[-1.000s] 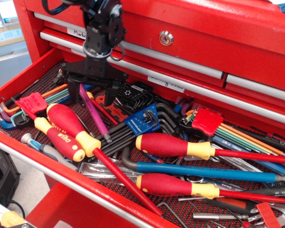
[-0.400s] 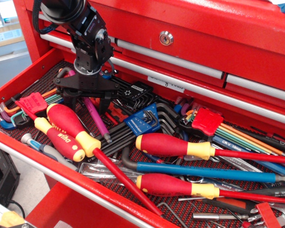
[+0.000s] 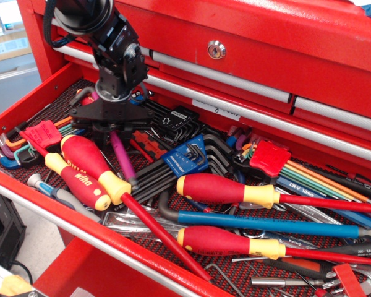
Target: Pick up violet Allen key
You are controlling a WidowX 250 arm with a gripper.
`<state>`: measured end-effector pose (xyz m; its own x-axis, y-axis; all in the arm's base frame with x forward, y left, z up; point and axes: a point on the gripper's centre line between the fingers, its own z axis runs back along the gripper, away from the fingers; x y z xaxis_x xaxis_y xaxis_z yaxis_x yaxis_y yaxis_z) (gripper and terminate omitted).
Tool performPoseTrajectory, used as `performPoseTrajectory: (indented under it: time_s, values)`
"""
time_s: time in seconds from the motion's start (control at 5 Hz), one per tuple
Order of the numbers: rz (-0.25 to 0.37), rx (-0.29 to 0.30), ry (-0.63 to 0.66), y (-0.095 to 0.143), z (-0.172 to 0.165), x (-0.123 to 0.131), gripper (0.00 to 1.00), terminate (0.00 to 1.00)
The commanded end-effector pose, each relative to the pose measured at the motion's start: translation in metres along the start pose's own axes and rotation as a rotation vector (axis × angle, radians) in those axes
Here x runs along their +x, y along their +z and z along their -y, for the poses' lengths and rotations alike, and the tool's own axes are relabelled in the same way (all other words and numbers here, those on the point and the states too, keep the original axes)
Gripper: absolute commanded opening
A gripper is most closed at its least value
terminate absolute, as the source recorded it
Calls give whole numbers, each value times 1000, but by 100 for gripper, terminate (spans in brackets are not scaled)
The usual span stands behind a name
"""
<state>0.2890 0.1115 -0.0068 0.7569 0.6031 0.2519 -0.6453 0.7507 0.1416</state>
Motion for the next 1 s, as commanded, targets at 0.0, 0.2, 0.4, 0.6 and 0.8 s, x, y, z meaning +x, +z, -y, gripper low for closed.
performPoseTrajectory:
  time_s: [0.0,0.2,0.4,0.6,0.8]
  values:
    - [148,76,45,54,-15,22,0,0]
    - [195,108,77,80,-21,32,0,0]
    - [188,144,100,116,-24,37,0,0]
    - [260,198,137,153,-27,33,0,0]
    - [237,236,123,183,-28,32,0,100]
